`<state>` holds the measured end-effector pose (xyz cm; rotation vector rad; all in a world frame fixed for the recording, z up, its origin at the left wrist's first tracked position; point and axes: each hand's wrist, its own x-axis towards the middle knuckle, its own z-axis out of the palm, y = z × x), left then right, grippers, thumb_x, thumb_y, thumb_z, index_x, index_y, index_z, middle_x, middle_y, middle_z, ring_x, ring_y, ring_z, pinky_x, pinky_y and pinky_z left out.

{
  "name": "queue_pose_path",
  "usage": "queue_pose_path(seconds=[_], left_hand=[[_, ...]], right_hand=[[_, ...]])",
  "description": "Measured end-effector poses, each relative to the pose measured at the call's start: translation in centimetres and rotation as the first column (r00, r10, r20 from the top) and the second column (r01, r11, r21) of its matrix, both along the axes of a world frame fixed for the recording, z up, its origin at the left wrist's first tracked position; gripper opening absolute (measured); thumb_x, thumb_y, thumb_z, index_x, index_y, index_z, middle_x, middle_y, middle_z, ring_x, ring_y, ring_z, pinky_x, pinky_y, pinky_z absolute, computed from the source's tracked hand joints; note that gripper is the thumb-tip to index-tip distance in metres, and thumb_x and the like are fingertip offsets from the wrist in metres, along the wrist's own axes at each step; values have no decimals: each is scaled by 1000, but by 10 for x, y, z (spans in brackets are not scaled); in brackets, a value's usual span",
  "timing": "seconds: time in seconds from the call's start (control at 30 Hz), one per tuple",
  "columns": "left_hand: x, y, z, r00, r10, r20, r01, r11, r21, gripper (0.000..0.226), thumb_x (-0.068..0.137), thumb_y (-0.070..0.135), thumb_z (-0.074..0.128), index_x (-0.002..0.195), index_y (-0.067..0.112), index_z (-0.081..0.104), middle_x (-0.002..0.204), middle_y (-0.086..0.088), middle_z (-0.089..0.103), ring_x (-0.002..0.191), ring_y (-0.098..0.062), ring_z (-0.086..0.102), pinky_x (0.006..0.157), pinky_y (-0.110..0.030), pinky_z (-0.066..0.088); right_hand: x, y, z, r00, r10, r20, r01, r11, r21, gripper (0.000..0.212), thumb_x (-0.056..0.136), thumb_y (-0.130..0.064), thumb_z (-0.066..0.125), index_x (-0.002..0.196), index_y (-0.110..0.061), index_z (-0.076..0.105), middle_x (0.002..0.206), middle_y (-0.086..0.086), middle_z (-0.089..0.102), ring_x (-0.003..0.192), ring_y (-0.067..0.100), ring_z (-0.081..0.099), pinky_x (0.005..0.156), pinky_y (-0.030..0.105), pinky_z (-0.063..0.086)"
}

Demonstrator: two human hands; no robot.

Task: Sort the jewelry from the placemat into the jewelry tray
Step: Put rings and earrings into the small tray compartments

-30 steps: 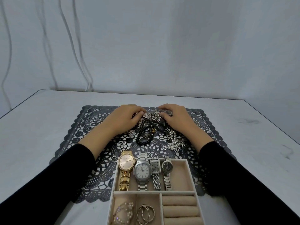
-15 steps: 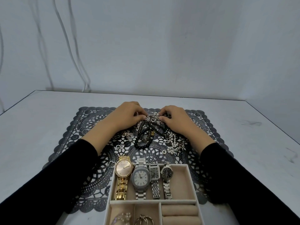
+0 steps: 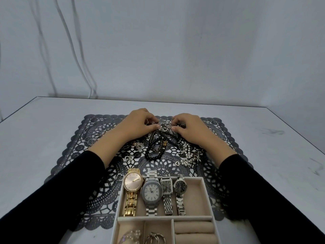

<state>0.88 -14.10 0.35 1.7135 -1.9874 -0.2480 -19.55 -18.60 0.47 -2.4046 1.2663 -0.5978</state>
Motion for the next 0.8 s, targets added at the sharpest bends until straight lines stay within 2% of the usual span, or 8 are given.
queue_pose_path(seconds=[0.17, 0.27, 0.37, 0.43, 0.53, 0.67, 0.8], left_hand=[[1, -1, -2, 999, -1, -46, 1, 1000, 2, 22, 86, 35, 72, 104, 23, 71, 93, 7, 59, 90, -10, 56, 75, -20, 37], [1, 1, -4, 990, -8, -140, 4, 1000, -27, 20, 84, 33, 74, 102, 24, 70, 92, 11, 62, 86, -2, 57, 71, -9, 38], [1, 3, -7, 969, -24, -248, 10, 998, -56, 18, 86, 28, 73, 103, 23, 69, 93, 10, 66, 86, 1, 60, 73, -7, 41], [0, 4, -7, 956, -40, -292, 15, 996, -84, 14, 88, 23, 71, 101, 24, 68, 89, 12, 67, 80, 6, 59, 72, -4, 41], [0, 4, -6, 944, -58, -323, 23, 993, -113, 12, 88, 18, 71, 98, 24, 68, 85, 13, 68, 76, 7, 59, 72, -5, 42], [-1, 5, -5, 941, -67, -332, 21, 990, -139, 10, 87, 15, 71, 93, 22, 68, 84, 12, 69, 76, 6, 60, 73, -4, 42], [-1, 6, -4, 946, -73, -316, 23, 987, -162, 8, 85, 15, 73, 89, 20, 68, 83, 9, 69, 74, 6, 60, 70, -4, 42]], right_hand=[[-1, -1, 0, 1000, -6, 17, 5, 999, 52, 17, 89, -25, 65, 106, -20, 65, 120, -4, 61, 111, 12, 53, 89, 20, 34], [-2, -1, 1, 997, -7, 74, 1, 997, 81, 16, 86, -23, 69, 102, -21, 63, 117, -4, 60, 105, 8, 51, 88, 20, 35], [-4, 0, 2, 988, -13, 152, 1, 997, 78, 15, 84, -20, 71, 96, -22, 61, 106, -6, 61, 96, 7, 53, 84, 21, 37], [-5, 0, 1, 980, 1, 201, -16, 997, 74, 15, 83, -16, 71, 92, -22, 61, 93, -8, 62, 85, 5, 55, 78, 18, 40], [-5, 1, 2, 967, 24, 255, -41, 997, 62, 16, 82, -11, 72, 90, -21, 62, 80, -7, 60, 71, 2, 54, 66, 7, 41], [-6, 1, 4, 947, 31, 321, -42, 999, 27, 16, 80, -5, 71, 88, -18, 66, 80, 1, 65, 67, 6, 55, 61, 5, 42], [-9, 0, 4, 959, 59, 278, -46, 997, -56, 21, 80, 1, 66, 89, -17, 71, 73, -11, 64, 65, -1, 55, 63, 6, 42]])
